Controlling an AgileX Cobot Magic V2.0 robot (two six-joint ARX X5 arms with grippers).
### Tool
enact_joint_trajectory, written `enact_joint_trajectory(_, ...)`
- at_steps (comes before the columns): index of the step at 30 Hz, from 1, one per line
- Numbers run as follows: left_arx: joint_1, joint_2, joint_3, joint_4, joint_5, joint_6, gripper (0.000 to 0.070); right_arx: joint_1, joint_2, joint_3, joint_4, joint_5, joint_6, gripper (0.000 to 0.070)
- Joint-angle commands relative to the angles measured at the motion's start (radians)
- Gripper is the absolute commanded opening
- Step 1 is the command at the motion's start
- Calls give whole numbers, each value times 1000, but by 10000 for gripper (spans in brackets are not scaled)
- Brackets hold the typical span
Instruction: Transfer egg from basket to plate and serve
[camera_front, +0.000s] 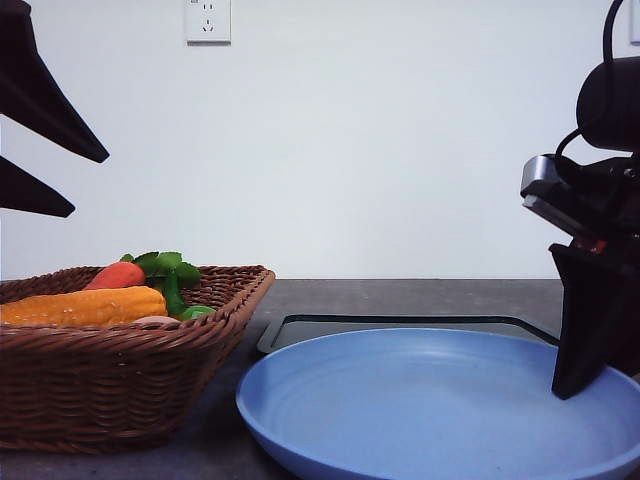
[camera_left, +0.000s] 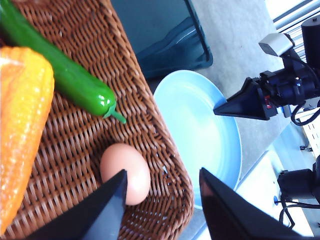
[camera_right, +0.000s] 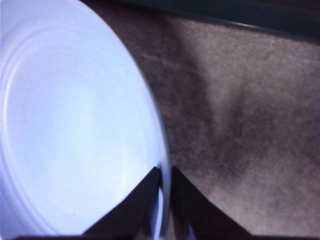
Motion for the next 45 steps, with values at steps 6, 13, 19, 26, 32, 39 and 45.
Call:
enact_joint_trajectory(6,-23,11,17,24,-3,-11,466,-24,-115,8,-69,34,-1,0)
enact_joint_trajectory(13,-130,23,18,20,-176,-28,477,-99,-288,8,-195,113,-10,0)
enact_joint_trajectory(19,-264,117,67,-2,-333,-27,475,-163,-398,8,-209,119,-9,0)
enact_joint_trajectory(26,-360,283,144,-31,-416,-8,472,-203,-435,8,-211,119,-10,0)
enact_joint_trajectory(32,-377,394,182,-69,-430,4,471,-208,-434,8,-216,119,-13,0)
enact_joint_trajectory(39,-377,440,183,-42,-435,21,470,-208,-434,8,-215,119,-13,0)
enact_joint_trajectory(45,-377,477,183,-40,-435,25,421,-208,-434,8,-215,119,-13,0)
